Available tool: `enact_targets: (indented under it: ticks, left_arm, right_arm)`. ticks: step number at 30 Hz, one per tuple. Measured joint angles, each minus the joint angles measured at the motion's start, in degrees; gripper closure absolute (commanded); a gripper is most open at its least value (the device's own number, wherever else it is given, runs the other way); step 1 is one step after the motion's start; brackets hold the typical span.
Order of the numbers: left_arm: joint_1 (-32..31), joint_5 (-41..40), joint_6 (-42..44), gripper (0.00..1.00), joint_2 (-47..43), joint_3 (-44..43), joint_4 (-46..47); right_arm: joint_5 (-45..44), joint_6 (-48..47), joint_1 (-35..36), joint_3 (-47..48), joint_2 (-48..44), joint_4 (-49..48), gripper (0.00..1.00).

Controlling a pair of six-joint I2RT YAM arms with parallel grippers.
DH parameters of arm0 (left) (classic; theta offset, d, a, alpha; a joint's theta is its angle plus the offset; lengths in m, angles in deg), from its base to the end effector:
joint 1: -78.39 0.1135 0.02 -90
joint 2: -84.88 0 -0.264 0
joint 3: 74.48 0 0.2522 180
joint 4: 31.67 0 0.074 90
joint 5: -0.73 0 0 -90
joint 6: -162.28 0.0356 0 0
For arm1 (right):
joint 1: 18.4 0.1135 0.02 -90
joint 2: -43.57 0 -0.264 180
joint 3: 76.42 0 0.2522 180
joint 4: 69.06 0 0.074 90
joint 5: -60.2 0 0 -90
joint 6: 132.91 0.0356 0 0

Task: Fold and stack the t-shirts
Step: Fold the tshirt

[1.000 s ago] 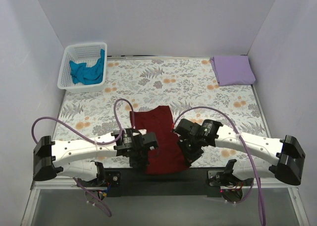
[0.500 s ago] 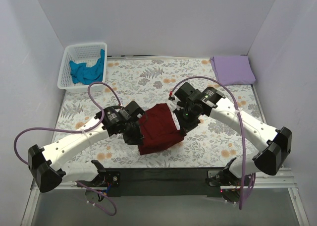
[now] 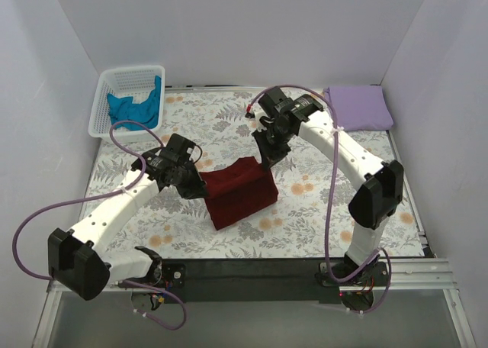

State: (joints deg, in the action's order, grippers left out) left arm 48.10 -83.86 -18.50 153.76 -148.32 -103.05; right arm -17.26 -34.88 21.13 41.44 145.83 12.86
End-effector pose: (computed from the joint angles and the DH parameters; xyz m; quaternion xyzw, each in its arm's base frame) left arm 0.1882 -0.1138 0.2813 -0.4842 0.8496 -0.2004 0.0602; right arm 0.2748 0.2368 0.3397 -0.2856 0.9303 0.1801 0.1435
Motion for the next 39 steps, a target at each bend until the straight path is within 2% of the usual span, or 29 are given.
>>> enact_targets:
  ticks: [7,13,21,30,31,32,34,35,37,38,39]
  left_arm:
    - [6.3,1.6,2.8,1.00,5.2,3.7,7.3]
    - [9.4,2.1,4.8,1.00,11.5,5.1,13.5]
    - [11.2,1.1,7.5,1.00,17.9,4.7,19.3]
    - [11.2,-2.7,8.6,1.00,18.3,3.9,23.2]
    - [11.2,-3.0,8.6,0.98,18.3,3.9,23.5]
    - [11.2,-3.3,8.7,0.89,18.3,3.9,24.0]
    - [11.2,-3.9,9.0,0.78,18.8,3.9,25.1]
    - [11.2,-4.4,9.2,0.69,19.1,3.9,25.6]
    - [11.3,-5.7,9.7,0.60,19.7,3.9,26.2]
    - [11.3,-6.1,9.9,0.49,19.8,3.9,26.4]
    - [11.4,-6.5,10.1,0.45,19.8,3.9,26.4]
  right_arm:
    - [1.5,-3.6,-2.4,7.3,12.1,-0.3,0.99]
    - [3.0,-4.3,-4.5,8.7,19.7,-3.7,0.99]
    - [4.4,-3.8,-6.8,5.1,20.9,-10.8,0.99]
    - [4.4,-3.3,-7.9,0.2,20.8,-18.9,0.97]
    - [4.4,-3.3,-8.0,-0.2,20.8,-19.5,0.92]
    - [4.3,-3.0,-8.1,-0.8,20.7,-20.4,0.89]
    - [4.3,-2.5,-8.2,-2.4,20.5,-22.2,0.83]
    - [4.2,-2.2,-8.3,-3.4,20.3,-23.0,0.82]
    - [3.8,-1.9,-8.5,-5.3,19.7,-24.7,0.80]
    - [3.7,-1.8,-8.7,-6.5,19.2,-25.7,0.78]
    - [3.4,-1.7,-8.9,-8.1,18.2,-26.8,0.77]
